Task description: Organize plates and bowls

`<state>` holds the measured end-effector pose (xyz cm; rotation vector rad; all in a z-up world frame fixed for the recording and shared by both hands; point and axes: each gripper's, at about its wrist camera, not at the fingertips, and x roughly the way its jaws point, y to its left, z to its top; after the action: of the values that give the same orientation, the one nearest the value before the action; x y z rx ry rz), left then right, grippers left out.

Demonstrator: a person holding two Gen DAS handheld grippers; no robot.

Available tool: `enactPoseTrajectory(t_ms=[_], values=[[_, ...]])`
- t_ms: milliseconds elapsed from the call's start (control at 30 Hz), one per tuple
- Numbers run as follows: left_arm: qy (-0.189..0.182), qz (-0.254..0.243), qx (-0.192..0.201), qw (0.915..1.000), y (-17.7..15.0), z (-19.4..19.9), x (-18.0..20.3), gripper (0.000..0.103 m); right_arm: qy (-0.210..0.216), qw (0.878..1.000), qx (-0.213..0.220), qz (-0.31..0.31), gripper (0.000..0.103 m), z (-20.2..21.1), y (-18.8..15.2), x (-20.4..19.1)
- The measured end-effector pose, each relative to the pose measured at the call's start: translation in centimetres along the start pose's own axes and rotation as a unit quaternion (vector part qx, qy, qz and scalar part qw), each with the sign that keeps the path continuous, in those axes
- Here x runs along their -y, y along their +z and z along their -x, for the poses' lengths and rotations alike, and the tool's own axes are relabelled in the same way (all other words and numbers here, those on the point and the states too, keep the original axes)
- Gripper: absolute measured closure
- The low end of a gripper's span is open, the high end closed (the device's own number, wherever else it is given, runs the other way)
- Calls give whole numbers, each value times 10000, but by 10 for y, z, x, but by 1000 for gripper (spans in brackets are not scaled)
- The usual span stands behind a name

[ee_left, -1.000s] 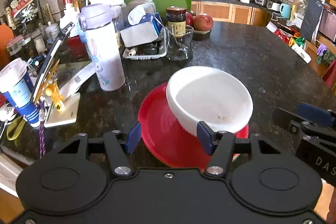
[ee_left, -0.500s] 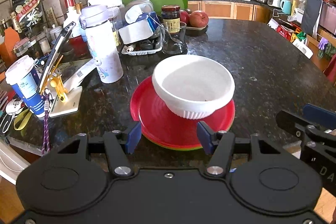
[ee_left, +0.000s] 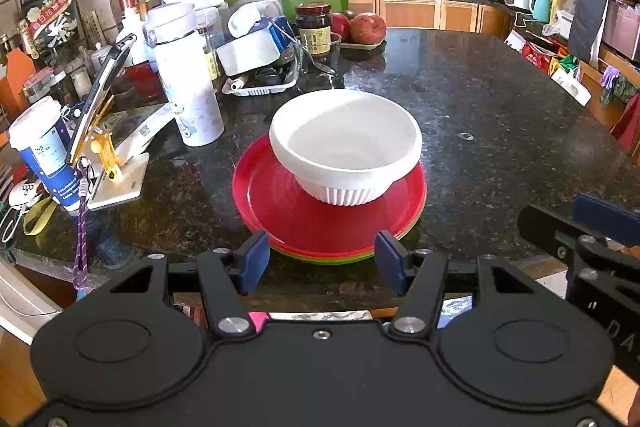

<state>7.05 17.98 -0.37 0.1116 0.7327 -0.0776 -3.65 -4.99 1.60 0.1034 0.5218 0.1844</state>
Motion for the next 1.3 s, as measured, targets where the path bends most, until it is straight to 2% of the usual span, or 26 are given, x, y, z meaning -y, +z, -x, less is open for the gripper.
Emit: enactPoseTrajectory(t_ms=[1300], values=[[62,71,-2,10000,1,-1,-1,40,43,10000,-15,23,52,-1,1,0]])
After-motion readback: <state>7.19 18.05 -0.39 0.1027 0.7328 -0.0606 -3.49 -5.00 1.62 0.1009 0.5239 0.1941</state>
